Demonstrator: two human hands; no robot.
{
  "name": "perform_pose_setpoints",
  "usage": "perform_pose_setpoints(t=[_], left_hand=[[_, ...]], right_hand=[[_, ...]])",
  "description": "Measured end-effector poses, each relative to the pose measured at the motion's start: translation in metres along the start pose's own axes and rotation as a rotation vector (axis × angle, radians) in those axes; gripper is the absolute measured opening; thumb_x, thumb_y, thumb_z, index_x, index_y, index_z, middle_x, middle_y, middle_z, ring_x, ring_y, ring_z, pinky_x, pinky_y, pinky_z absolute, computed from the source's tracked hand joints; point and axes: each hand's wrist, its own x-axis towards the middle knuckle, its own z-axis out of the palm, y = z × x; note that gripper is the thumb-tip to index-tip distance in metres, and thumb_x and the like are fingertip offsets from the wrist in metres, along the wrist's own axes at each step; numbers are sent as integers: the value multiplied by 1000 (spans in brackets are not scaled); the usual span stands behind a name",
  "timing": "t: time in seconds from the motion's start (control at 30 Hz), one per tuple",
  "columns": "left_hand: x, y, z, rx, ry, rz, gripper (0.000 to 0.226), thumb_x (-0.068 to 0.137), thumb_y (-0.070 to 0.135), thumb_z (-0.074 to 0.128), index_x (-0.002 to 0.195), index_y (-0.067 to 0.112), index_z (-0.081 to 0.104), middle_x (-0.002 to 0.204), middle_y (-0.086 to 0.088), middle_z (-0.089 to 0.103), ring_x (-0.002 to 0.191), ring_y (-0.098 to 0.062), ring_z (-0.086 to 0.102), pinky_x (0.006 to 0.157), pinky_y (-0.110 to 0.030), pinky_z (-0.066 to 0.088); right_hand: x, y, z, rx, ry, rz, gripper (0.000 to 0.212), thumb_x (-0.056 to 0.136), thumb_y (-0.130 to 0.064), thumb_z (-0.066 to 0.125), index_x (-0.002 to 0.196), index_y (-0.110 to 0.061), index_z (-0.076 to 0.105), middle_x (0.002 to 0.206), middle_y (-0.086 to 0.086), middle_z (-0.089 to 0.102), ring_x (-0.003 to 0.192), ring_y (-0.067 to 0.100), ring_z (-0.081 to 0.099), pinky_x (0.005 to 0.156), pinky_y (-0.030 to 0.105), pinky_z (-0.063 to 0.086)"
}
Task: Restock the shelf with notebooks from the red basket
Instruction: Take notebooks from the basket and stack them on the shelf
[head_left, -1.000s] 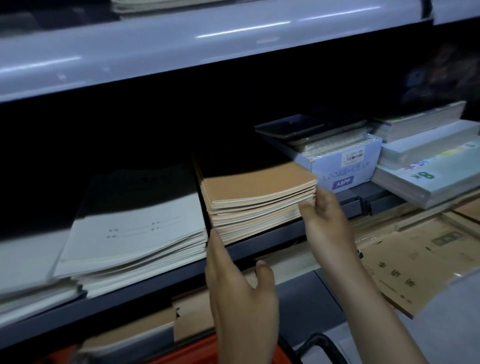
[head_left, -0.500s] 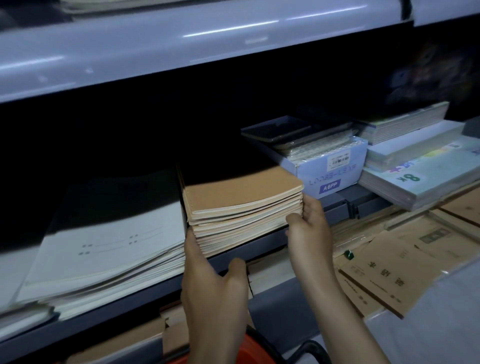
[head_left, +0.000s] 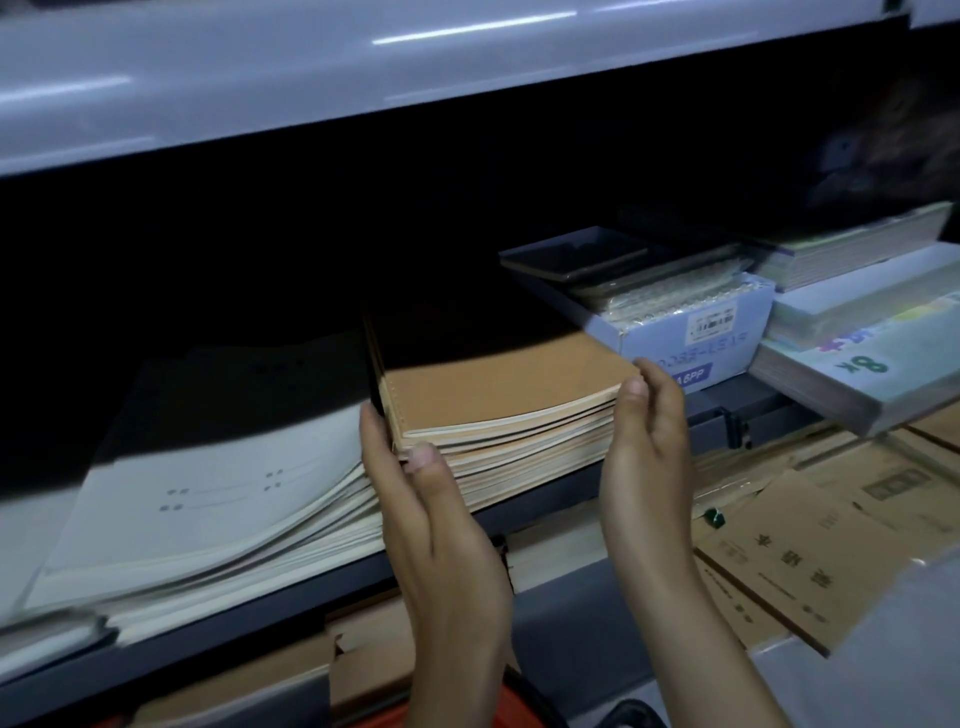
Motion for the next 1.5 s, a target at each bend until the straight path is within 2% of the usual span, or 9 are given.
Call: perform_pose_setpoints(t=[0.13,0.23,0.43,0.53,0.67,0.87,1.13,1.33,1.5], left_hand=[[9,-14,7,-49,83,53,43,104,42,25,147,43,34,135,35,46,121,23,40,100,-10,32],[10,-22,10,3,142,97,43,105,40,27,146,36,38,137,20,53,123,11,47,101,-13,37],[11,-27,7,11,172,140,43,104,38,33,145,30,44,135,17,57,124,7,49,105,-19,39],[8,-25,-4,46,37,144,48,102,39,34,150,32,33,141,21,50,128,10,43,107,-18,37],[12,-25,-29,134,-257,183,57,103,39,36,154,39,11,152,26,32,138,11,30,112,-21,28],[9,-29,-20,122,-112,161,52,103,22,41,152,35,28,137,36,47,126,17,41,104,-5,32],[11,-34,-17,50,0,152,51,99,9,50,147,26,42,144,12,52,133,-3,46,114,-38,37],[6,-27,-30,208,-218,188,57,103,25,42,154,33,19,151,22,37,135,9,35,112,-20,33],[6,-33,-28,314,-154,145,53,102,18,43,152,27,29,139,14,54,88,24,53,73,5,36]], right_hand=[[2,6,8,32,58,-27,29,104,-36,39,125,-27,56,122,-8,58,109,6,56,91,29,49],[3,10,9,75,80,-5,24,102,-34,44,117,-26,61,116,-7,62,105,6,59,89,26,49],[6,10,4,80,97,-24,10,99,-30,52,100,-31,62,104,-7,66,92,2,61,76,14,45],[8,11,-3,40,30,-47,12,100,-30,52,104,-31,63,107,-7,67,95,1,62,75,9,46],[15,17,-24,-55,-194,-87,30,98,-23,55,126,-31,61,122,-9,66,113,6,61,98,33,50],[14,13,-27,-20,-142,-91,34,93,-13,63,124,-26,67,110,-14,72,106,1,66,98,37,52],[14,11,-24,-16,-63,-76,32,91,-9,65,118,-24,69,100,-17,74,97,-3,68,95,32,54],[9,8,-32,-63,-202,-80,46,92,-6,63,133,-26,60,116,-18,70,111,-5,61,101,26,48],[12,11,-27,-56,-127,-55,46,86,-3,68,121,-34,65,108,-20,72,107,-4,64,102,34,50]])
